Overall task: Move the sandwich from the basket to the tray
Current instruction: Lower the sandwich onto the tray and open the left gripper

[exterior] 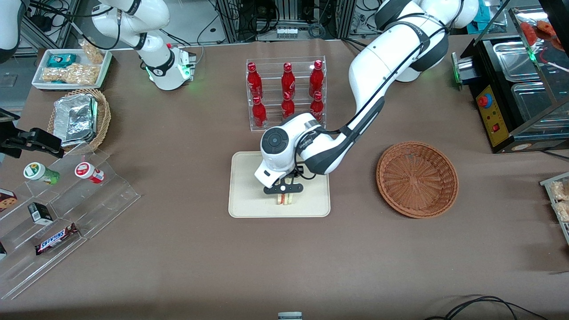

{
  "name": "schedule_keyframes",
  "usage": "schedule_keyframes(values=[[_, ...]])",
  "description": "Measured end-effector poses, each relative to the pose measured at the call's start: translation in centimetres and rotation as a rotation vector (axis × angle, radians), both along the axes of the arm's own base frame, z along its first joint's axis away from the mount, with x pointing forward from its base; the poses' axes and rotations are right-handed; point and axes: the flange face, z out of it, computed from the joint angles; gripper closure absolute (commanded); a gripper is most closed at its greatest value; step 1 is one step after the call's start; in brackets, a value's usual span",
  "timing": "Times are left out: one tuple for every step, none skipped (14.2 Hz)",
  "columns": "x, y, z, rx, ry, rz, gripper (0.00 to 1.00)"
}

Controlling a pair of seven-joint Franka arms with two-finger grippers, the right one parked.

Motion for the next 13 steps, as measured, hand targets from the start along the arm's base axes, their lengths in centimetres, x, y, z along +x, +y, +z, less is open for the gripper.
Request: schedule_keyframes(values=[[-0.08, -0.26, 0.04, -0.005, -0.003, -0.002, 0.90], [-0.26, -0.58, 0.07, -0.008, -0.004, -0.004, 0.89], [-0.43, -0.84, 0.07, -0.009, -0.005, -0.002, 0.88], [-0.54, -0.97, -0.03, -0.008, -0.005, 0.010, 0.86], [-0.53, -0.96, -0.20, -0.005, -0.006, 0.030, 0.83], [-0.38, -0.82, -0.36, -0.002, -0.009, 0.049, 0.68], [-0.21, -0.64, -0.51, 0.003, -0.011, 0.067, 0.34], [-0.08, -0.50, -0.61, 0.007, -0.013, 0.087, 0.28], [-0.03, -0.44, -0.67, 0.009, -0.014, 0.108, 0.06], [-0.02, -0.42, -0.70, 0.010, -0.014, 0.126, 0.00], [-0.01, -0.42, -0.69, 0.011, -0.014, 0.135, 0.00], [-0.01, -0.42, -0.67, 0.011, -0.015, 0.141, 0.00], [0.02, -0.42, -0.64, 0.010, -0.015, 0.143, 0.00]])
